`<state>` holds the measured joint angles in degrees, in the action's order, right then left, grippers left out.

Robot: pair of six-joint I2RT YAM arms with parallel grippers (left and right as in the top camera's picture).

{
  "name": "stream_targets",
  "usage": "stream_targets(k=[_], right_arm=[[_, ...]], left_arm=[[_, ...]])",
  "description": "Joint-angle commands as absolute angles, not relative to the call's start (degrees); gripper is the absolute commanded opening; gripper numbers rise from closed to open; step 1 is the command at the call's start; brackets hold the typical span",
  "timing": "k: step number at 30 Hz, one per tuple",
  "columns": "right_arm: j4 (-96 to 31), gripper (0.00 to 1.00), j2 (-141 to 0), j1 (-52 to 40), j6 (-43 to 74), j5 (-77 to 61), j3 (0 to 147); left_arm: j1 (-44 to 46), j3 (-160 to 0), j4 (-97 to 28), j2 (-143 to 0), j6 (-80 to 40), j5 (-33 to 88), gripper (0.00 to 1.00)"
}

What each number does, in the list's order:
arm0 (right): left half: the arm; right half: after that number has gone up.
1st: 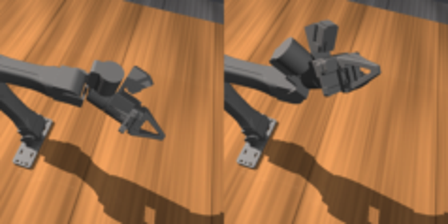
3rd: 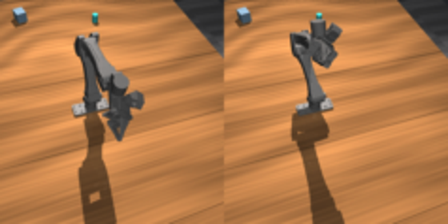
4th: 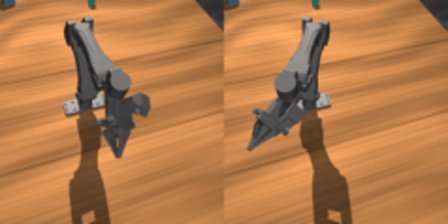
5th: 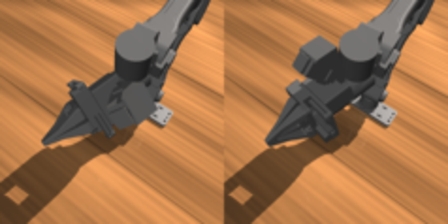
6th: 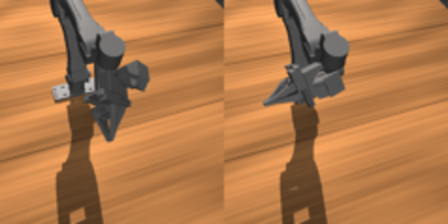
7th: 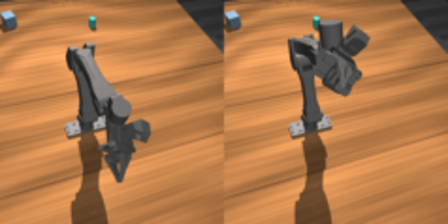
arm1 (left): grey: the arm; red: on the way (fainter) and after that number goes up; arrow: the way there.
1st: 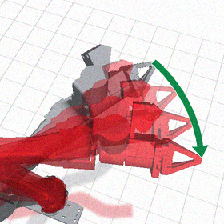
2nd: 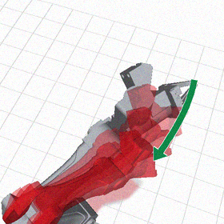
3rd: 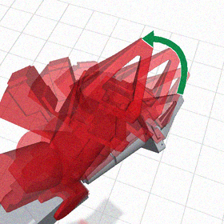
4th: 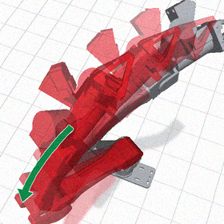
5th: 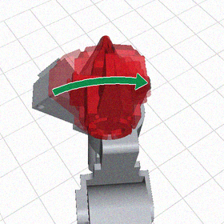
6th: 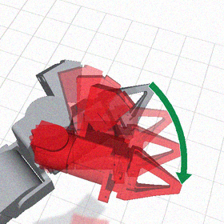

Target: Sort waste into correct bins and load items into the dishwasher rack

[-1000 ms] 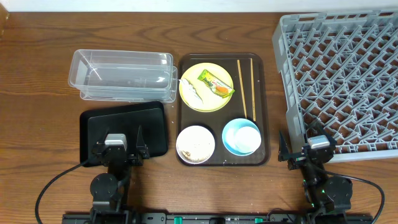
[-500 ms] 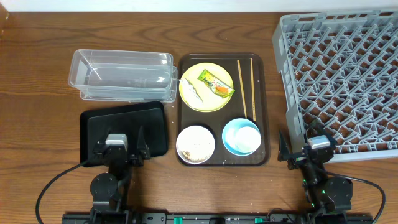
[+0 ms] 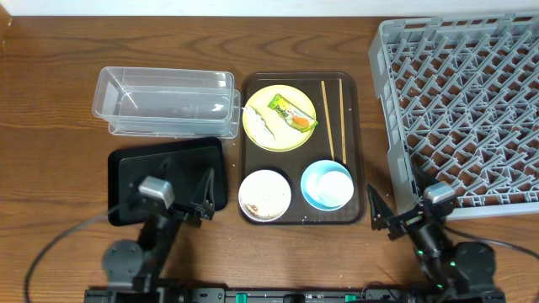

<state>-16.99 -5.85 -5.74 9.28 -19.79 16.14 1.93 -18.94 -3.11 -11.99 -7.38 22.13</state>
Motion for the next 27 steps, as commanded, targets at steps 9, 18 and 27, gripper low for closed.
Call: stream_targets(k=[9, 18, 27], right_arm=[[-47.1, 0.99, -41.4, -5.3, 2.9, -21.3, 54.0], [-53.0, 0.99, -57.1, -5.3, 4.7, -29.0, 64.1], [-52.6, 0.99, -59.5, -5.2, 12.8, -26.2, 64.2]], left_arm=[[2.7, -62.9, -39.7, -53.0, -9.3, 37.8, 0.9], [7.1, -67.4, -40.2, -66.3, -12.6, 48.1, 0.89], [31.8, -67.4, -39.6, -78.5, -17.3, 10.9, 0.84]])
